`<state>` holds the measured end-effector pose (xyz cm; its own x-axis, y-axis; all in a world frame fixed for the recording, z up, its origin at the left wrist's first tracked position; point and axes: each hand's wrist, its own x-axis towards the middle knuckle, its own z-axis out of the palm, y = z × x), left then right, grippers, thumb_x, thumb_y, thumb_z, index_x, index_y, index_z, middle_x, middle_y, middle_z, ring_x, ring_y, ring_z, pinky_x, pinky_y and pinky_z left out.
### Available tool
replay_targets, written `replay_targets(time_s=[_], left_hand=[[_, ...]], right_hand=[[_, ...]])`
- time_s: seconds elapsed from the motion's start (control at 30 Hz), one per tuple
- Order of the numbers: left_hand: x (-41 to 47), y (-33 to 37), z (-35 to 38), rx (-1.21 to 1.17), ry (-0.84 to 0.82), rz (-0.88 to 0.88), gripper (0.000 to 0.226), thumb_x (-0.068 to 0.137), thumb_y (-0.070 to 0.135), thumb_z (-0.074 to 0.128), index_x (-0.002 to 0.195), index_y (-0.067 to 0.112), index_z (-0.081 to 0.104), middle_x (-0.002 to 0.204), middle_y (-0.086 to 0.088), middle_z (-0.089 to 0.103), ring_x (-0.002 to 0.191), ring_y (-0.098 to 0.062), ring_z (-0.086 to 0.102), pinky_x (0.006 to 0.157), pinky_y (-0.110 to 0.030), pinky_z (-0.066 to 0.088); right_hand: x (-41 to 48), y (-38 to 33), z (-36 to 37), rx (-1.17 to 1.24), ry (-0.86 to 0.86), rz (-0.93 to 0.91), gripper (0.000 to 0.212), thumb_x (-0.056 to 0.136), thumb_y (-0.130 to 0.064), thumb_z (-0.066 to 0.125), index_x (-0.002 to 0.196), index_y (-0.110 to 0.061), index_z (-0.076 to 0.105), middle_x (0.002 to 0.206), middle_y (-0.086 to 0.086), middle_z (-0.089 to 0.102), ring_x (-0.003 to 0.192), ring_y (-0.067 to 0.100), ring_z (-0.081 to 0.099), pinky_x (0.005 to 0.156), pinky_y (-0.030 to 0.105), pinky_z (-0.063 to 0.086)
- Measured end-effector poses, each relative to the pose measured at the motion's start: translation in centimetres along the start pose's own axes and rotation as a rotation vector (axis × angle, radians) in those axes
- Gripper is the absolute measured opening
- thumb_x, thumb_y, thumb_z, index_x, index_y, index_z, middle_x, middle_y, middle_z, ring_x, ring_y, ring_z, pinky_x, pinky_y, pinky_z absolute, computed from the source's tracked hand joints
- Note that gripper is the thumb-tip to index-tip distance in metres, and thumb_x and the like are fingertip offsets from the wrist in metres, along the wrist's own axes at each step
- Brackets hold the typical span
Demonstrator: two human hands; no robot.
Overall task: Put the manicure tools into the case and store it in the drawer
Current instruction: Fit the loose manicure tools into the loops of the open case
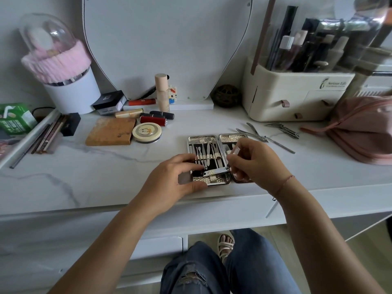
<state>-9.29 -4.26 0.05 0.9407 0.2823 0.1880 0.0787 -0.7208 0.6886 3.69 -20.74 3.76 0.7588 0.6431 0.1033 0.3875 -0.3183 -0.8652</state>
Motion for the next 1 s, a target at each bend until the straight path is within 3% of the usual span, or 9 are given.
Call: replay_targets(time_s=[0.13, 0.37, 0.5, 0.63, 0.7, 0.87, 1.0], left_hand=[[0.0, 0.1, 0.0, 0.025, -0.012, 0.006, 0.06, 0.064, 0.062, 0.059, 0.115, 0.032, 0.066, 0.137, 0.021, 0.046, 0.122, 0.0, 0.046, 0.097, -0.02, 0.035], [0.0, -0.3, 0.0, 0.017, -0.028, 0.046, 0.055, 0.068, 0.058, 0.062, 0.114, 0.028, 0.067, 0.136, 0.016, 0.049, 0.121, 0.001, 0.045, 0.099, -0.013, 0.031], [0.1, -0.7, 0.2, 0.017, 0.007, 0.062, 0.051, 0.068, 0.06, 0.064, 0.108, 0.029, 0.07, 0.132, 0.012, 0.054, 0.12, -0.006, 0.051, 0.104, -0.026, 0.038], [0.2, -0.5, 0.2, 0.005, 0.017, 0.05, 0.046, 0.065, 0.056, 0.064, 0.101, 0.029, 0.072, 0.127, 0.012, 0.056, 0.116, -0.003, 0.052, 0.097, -0.008, 0.033], [0.3, -0.5, 0.3, 0.011, 0.014, 0.044, 0.045, 0.064, 0.058, 0.063, 0.099, 0.031, 0.072, 0.127, 0.012, 0.056, 0.116, -0.003, 0.052, 0.097, -0.01, 0.034], [0.2, -0.6, 0.3, -0.005, 0.019, 0.043, 0.043, 0.065, 0.058, 0.064, 0.098, 0.032, 0.069, 0.128, 0.012, 0.055, 0.118, -0.004, 0.051, 0.1, -0.022, 0.038], [0.1, -0.5, 0.2, -0.055, 0.029, 0.029, 0.038, 0.066, 0.049, 0.073, 0.096, 0.027, 0.067, 0.128, 0.012, 0.055, 0.118, -0.001, 0.051, 0.1, -0.024, 0.039]], right_hand=[[-0.2, 0.3, -0.3, 0.206, -0.038, 0.091, 0.018, 0.087, -0.005, 0.06, 0.071, -0.007, 0.051, 0.055, 0.009, 0.057, 0.037, 0.012, 0.047, 0.038, 0.017, 0.038], [-0.1, 0.2, -0.3, 0.145, -0.047, 0.097, 0.019, 0.087, -0.005, 0.059, 0.071, -0.01, 0.051, 0.054, 0.006, 0.059, 0.039, 0.014, 0.05, 0.041, 0.022, 0.041], [-0.2, -0.5, 0.4, -0.045, 0.02, 0.049, 0.013, 0.087, -0.005, 0.054, 0.076, -0.002, 0.049, 0.057, 0.01, 0.061, 0.039, 0.014, 0.056, 0.041, 0.025, 0.049], [-0.3, -0.8, 1.7, -0.363, 0.139, -0.101, 0.01, 0.083, -0.011, 0.049, 0.075, -0.006, 0.049, 0.062, 0.014, 0.064, 0.056, 0.03, 0.063, 0.056, 0.041, 0.054], [-0.3, -0.8, 2.6, -0.427, 0.147, -0.158, 0.009, 0.084, -0.012, 0.048, 0.076, -0.007, 0.049, 0.064, 0.014, 0.062, 0.062, 0.033, 0.06, 0.06, 0.044, 0.052], [-0.4, -0.5, 2.6, -0.361, 0.138, -0.167, 0.013, 0.083, -0.015, 0.054, 0.075, -0.006, 0.05, 0.063, 0.012, 0.06, 0.062, 0.03, 0.062, 0.062, 0.042, 0.051], [-0.8, -0.8, 1.4, -0.202, -0.103, -0.104, 0.013, 0.083, -0.019, 0.067, 0.077, -0.011, 0.058, 0.062, 0.004, 0.065, 0.055, 0.014, 0.062, 0.053, 0.026, 0.052]])
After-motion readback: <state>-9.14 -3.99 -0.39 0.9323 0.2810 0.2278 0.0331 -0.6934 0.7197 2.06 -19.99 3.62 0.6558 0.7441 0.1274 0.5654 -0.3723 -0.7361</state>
